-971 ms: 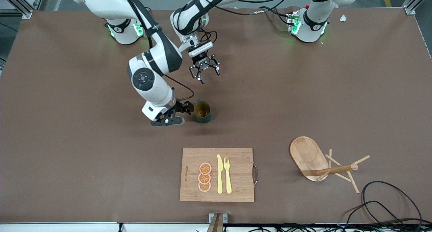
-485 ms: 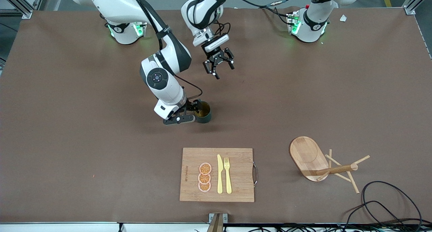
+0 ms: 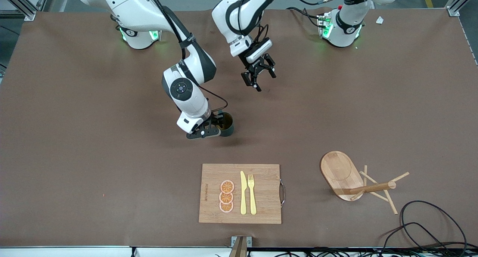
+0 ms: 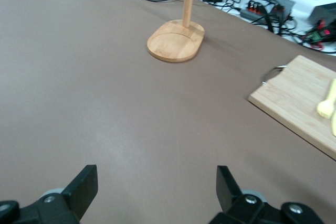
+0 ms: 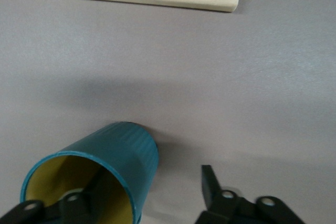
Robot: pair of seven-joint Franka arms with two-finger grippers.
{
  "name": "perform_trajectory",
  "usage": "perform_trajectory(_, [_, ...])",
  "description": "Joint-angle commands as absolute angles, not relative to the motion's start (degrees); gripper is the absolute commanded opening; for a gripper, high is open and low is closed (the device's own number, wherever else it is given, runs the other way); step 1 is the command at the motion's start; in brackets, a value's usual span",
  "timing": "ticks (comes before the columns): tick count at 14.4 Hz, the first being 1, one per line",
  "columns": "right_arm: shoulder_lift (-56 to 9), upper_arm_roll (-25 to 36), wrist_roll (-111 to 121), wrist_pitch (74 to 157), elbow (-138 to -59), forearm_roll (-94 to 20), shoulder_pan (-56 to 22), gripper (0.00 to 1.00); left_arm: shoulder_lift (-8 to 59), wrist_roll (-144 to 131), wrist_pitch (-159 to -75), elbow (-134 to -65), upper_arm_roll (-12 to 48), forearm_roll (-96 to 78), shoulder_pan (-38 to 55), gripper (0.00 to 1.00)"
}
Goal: Transfer cup from left to right arm and place
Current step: 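Carry the mug with the right gripper while the left gripper withdraws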
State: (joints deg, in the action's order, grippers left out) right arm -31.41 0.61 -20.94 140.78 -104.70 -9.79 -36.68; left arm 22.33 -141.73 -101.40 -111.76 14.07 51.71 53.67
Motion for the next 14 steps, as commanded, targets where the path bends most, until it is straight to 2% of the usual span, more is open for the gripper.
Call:
perform_trajectory(1, [-31.20,1.23,-19.35,140.89,-104.68,-7.06,-37.53,0.18,16.98,-132.84,-102.30,-112.77,14.41,46.51,49.67,0.99])
perform_trajectory(2, [-31.20,1.14,-17.68,140.71,-104.68,-5.47,-37.18,0.07,15.48,-129.76,-102.30,-112.76,14.41,45.19,47.92,0.99])
perform_trajectory(3, [-31.20,1.23,-16.71,140.28,-104.68,-5.28,-37.00,0.02,14.25,-126.51,-102.30,-112.68,14.41,44.13,46.07,0.99])
perform_trajectory(7, [-30.06,1.58,-7.67,138.00,-104.77,-5.10,-34.99,0.01,10.64,-112.36,-102.04,-109.17,14.41,37.55,38.60,0.99])
perform_trajectory(11, [-25.76,1.58,10.49,130.62,-105.03,-5.10,-27.71,0.01,9.84,-97.86,-99.68,-102.85,14.33,31.48,30.43,0.99])
perform_trajectory(14, [-24.00,1.58,26.23,128.24,-105.55,-5.10,-21.82,0.01,10.02,-85.92,-95.29,-96.35,14.33,27.79,24.63,0.99])
